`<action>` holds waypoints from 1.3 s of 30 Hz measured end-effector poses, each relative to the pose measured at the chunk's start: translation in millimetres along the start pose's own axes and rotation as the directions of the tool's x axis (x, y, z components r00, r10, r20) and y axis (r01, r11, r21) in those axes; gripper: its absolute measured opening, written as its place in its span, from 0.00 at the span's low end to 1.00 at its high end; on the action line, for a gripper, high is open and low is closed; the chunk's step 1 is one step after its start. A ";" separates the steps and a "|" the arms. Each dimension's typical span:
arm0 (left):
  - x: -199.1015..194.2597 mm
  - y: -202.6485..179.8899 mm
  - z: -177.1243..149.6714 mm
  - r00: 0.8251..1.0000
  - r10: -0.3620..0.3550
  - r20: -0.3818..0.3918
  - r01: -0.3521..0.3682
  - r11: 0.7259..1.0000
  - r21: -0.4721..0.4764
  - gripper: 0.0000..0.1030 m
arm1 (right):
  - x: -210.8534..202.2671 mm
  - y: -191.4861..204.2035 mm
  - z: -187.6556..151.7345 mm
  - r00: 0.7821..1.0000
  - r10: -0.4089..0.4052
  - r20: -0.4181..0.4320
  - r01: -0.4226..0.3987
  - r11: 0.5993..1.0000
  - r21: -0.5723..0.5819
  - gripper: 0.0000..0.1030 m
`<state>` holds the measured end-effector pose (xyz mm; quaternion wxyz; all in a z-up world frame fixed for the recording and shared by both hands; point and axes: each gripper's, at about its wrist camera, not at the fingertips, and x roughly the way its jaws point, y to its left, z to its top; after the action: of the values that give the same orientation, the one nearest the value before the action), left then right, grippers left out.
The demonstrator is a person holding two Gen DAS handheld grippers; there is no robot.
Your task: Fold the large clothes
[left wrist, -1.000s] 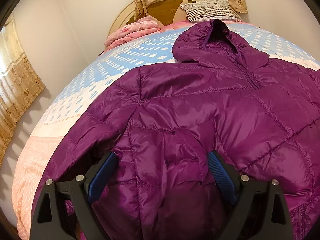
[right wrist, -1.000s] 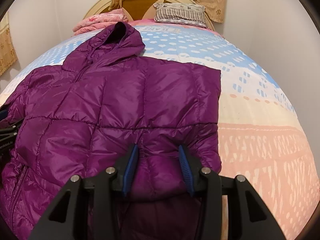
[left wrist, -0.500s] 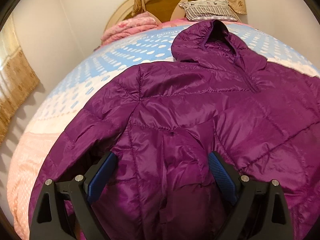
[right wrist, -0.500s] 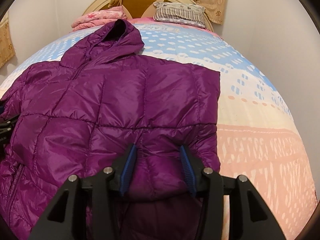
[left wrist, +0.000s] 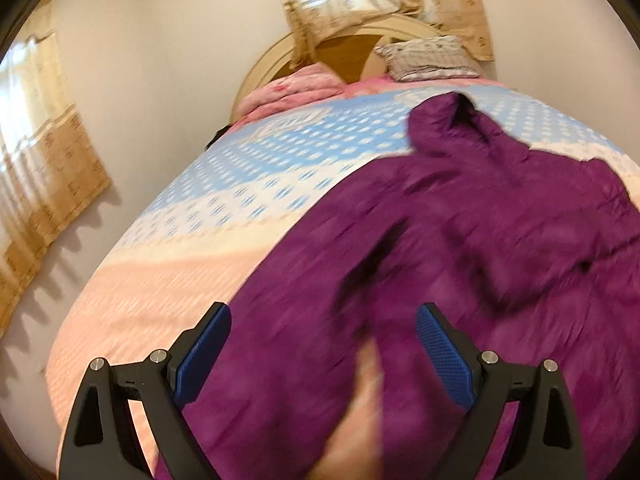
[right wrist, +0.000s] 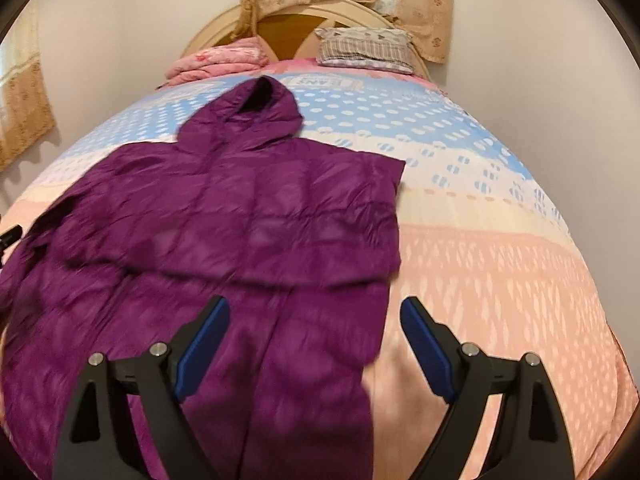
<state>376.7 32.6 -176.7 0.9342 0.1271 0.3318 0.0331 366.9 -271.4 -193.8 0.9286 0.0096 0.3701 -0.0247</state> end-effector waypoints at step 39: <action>-88.8 167.4 -97.0 0.995 0.093 -0.026 -0.096 0.960 -0.263 0.02 | -76.3 79.9 -95.4 0.979 0.151 0.138 -0.164 0.982 0.093 0.92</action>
<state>250.5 202.1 -151.5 0.9379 0.0172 0.3240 0.1225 250.3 -185.3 -210.6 0.9480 0.0857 0.3050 0.0292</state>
